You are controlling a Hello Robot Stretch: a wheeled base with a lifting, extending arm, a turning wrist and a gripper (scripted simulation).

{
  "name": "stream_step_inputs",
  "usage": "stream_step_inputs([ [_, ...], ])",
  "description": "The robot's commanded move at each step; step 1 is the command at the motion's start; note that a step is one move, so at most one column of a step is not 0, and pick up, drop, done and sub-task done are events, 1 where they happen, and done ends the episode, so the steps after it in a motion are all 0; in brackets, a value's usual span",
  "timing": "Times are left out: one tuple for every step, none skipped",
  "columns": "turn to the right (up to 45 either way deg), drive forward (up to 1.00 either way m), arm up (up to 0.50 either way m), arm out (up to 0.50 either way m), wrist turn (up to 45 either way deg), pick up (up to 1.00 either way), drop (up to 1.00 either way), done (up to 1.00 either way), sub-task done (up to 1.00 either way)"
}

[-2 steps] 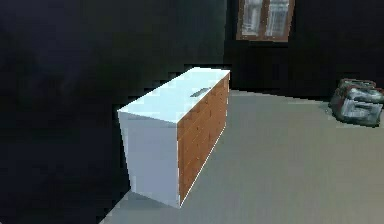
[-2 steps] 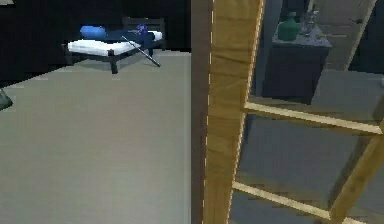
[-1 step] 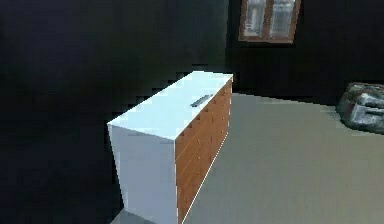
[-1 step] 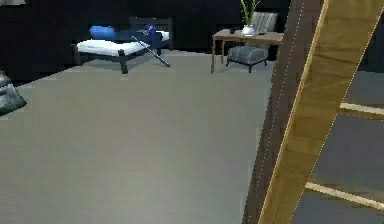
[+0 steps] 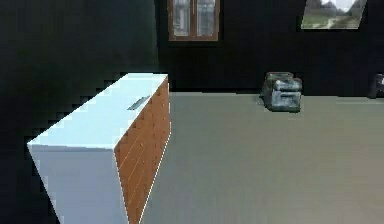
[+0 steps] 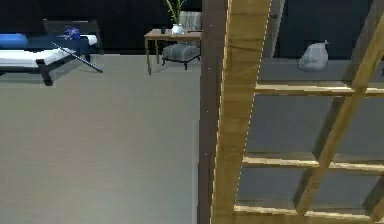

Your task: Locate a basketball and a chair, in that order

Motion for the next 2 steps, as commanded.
stream_step_inputs([
  [0.0, 0.2, 0.0, 0.0, 0.0, 0.0, 0.0, 0.0, 0.0],
  [12.0, 0.0, 0.0, 0.0, 0.0, 0.0, 0.0, 0.0, 0.0],
])
